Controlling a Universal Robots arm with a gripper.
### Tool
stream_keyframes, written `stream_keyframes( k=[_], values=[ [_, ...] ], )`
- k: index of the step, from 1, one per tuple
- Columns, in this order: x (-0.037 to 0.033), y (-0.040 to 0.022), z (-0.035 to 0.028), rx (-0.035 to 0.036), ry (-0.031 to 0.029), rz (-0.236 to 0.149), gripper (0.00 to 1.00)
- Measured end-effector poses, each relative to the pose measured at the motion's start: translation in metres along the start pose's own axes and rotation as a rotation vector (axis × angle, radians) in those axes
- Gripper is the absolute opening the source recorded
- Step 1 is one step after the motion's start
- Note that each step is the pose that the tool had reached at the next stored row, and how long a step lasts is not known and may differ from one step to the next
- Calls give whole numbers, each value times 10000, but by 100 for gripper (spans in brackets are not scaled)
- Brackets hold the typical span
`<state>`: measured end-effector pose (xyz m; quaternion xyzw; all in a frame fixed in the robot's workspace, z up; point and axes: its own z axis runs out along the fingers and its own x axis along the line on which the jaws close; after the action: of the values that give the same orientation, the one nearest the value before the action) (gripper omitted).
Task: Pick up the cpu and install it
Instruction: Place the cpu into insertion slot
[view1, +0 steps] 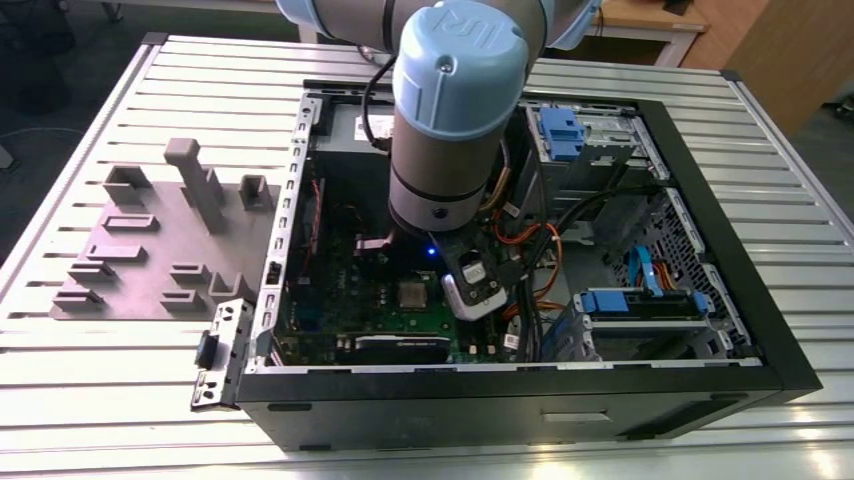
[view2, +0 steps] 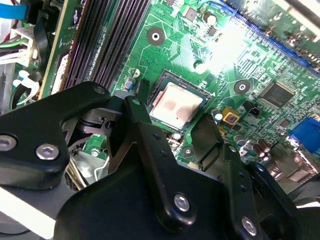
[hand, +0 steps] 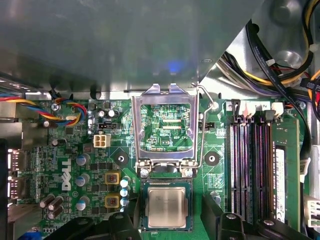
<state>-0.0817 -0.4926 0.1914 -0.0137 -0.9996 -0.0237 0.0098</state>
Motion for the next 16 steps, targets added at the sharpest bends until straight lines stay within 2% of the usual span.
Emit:
stream_keyframes(
  k=[7, 16],
  values=[
    [-3, -23, 4, 1, 1, -1, 61],
    [-42, -35, 3, 0, 0, 0, 61]
  ],
)
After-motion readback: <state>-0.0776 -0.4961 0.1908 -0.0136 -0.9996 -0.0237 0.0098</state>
